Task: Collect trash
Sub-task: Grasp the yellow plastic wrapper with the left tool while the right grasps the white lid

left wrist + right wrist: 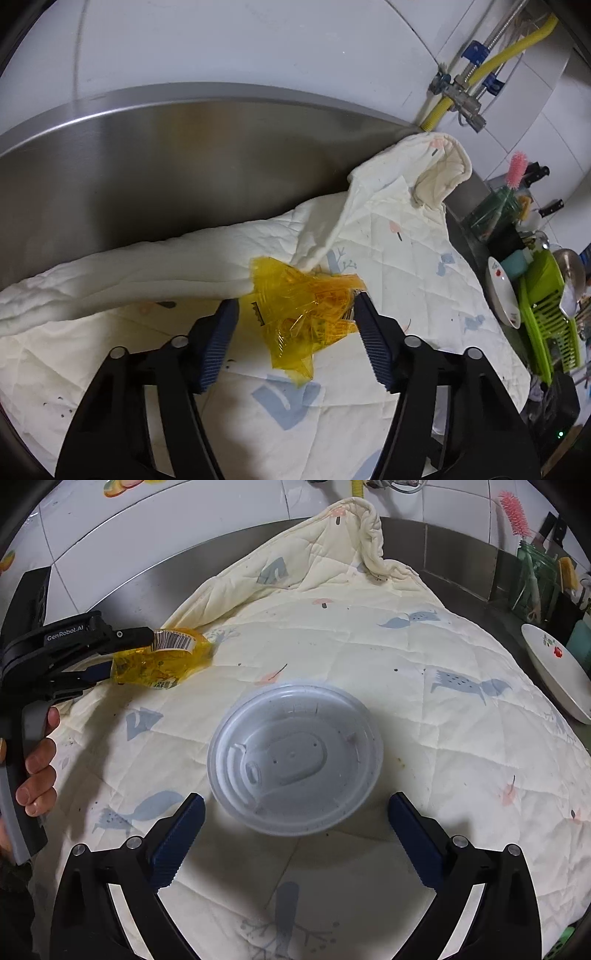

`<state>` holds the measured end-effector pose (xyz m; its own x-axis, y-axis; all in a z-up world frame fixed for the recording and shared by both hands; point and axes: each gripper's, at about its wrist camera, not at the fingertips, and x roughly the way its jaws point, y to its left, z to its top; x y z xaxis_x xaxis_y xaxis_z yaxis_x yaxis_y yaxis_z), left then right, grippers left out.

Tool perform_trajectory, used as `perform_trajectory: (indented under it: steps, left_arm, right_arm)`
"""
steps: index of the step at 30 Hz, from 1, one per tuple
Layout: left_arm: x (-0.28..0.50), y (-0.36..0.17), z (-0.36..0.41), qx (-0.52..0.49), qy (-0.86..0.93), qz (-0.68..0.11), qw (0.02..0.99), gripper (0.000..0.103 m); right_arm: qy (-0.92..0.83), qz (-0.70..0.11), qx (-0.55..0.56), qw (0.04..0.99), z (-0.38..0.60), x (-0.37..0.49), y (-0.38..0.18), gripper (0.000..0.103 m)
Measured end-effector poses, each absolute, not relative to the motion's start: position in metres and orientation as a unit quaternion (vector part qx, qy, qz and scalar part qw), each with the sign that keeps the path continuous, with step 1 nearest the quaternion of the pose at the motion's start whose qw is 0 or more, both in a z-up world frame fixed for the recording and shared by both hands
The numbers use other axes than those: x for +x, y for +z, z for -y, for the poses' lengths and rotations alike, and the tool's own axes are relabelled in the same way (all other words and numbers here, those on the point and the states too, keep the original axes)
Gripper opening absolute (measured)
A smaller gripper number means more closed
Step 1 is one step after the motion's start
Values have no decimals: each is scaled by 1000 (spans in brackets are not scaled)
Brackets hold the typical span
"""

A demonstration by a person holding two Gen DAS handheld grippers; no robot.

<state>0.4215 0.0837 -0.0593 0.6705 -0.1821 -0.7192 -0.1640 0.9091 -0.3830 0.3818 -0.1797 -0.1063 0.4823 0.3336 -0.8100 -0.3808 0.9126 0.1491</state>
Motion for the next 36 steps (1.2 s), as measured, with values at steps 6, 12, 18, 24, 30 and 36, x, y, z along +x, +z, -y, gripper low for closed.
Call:
perform_trajectory:
  steps: [6,12,18,24,30,36]
  left_arm:
    - [424,-58,-75,-196,-7,-404,893,34]
    - [411,-54,-69,-177,-11,-396,901,26]
    - [396,-53,-75,-182,-16,-393,901,19]
    - [379,-46,-77,-178,-26,-383,906,18]
    - [368,-41,-77,-180,-39,-376,908,18]
    - [364,-40,-78,-172,-42,-376,910,18]
  right_arm:
    - [204,-464,-25,862,175,389,-106,96]
    - [200,-457,-11,866,180,389,-105,86]
    - [199,-452,-13,869,182,379,-100,63]
    - [202,-453,2,869,183,373,-99,62]
    - [209,-465,74,857,195,382,-99,65]
    - [184,-479,136,848,206,401,-99,56]
